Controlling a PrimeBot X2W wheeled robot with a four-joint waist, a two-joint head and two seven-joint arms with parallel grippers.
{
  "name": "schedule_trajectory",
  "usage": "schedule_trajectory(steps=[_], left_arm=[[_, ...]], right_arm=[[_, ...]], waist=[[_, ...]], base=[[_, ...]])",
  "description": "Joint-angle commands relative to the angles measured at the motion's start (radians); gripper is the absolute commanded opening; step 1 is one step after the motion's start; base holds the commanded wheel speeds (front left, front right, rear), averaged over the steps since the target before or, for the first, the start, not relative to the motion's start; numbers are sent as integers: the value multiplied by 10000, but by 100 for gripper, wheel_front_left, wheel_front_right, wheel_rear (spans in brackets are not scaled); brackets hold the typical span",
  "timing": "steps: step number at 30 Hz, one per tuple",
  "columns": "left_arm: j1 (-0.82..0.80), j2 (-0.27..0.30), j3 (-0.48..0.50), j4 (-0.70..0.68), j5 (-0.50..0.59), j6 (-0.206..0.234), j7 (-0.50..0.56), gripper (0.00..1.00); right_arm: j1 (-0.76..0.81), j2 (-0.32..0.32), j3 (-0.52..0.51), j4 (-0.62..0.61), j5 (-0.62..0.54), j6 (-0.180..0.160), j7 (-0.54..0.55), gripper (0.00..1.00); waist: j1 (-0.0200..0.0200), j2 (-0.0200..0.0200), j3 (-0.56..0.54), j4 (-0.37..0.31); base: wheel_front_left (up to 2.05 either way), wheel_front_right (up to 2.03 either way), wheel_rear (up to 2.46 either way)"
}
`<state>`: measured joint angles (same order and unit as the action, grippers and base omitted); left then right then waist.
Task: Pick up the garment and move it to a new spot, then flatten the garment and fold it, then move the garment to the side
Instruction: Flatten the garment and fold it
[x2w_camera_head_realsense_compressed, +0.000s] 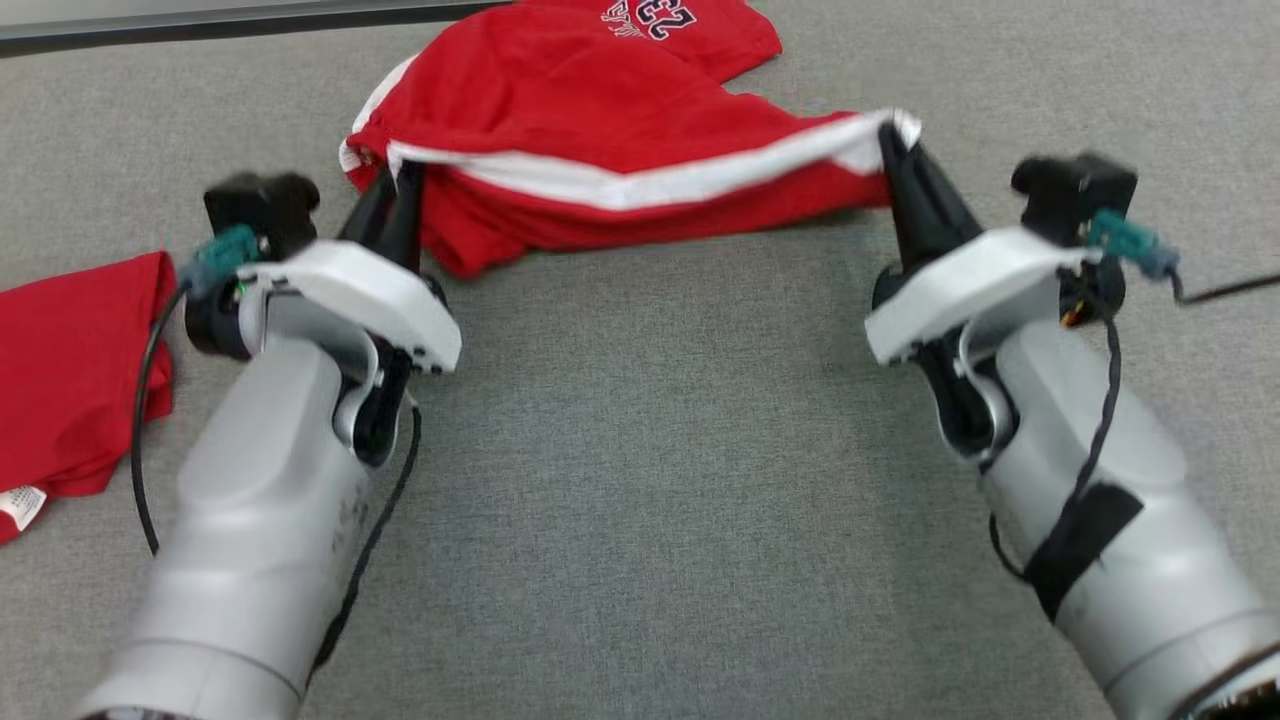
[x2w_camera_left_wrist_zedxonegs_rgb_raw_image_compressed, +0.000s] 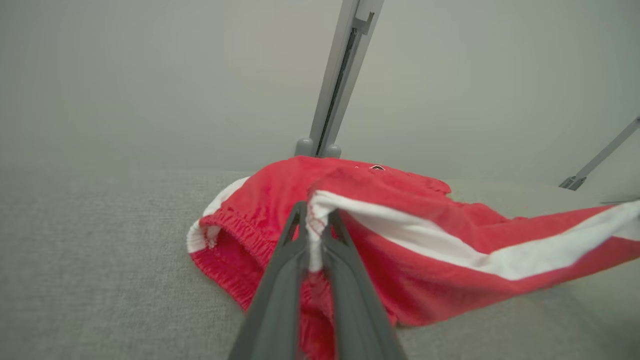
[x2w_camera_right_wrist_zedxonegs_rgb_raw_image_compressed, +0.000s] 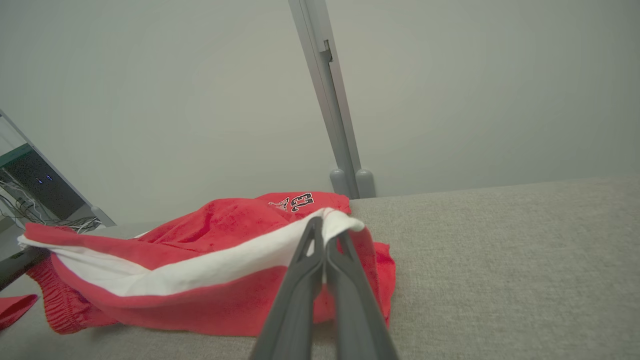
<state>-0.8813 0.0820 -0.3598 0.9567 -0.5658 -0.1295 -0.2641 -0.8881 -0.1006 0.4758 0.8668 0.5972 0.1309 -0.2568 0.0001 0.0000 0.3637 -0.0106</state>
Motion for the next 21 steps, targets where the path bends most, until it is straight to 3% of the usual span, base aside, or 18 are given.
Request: schedule_trajectory(steps=[1, 9, 16, 21], left_arm=[[227, 61, 81, -141, -139, -16, 1, 0], [3518, 495, 68, -2689, 580, -18, 0, 0], [6547, 838, 139, -5330, 1059, -15, 0, 0], [8301, 1228, 82, -6981, 1234, 401, 188, 0]], right_arm=[[318, -62, 60, -132, 175, -3, -86, 0], [3478, -912, 120, -2441, 204, -3, -91, 0], [6731, -1421, -633, -4851, -275, -2, -92, 0], [8840, -1759, -1363, -6768, -659, -3, 625, 0]], waist=[[-1, 0, -67, -27], [-1, 0, -1013, -27], [-1, 0, -2182, 25], [-1, 0, -2929, -25]], base=[[0, 0, 0], [0, 0, 0], [0, 0, 0], [0, 0, 0]])
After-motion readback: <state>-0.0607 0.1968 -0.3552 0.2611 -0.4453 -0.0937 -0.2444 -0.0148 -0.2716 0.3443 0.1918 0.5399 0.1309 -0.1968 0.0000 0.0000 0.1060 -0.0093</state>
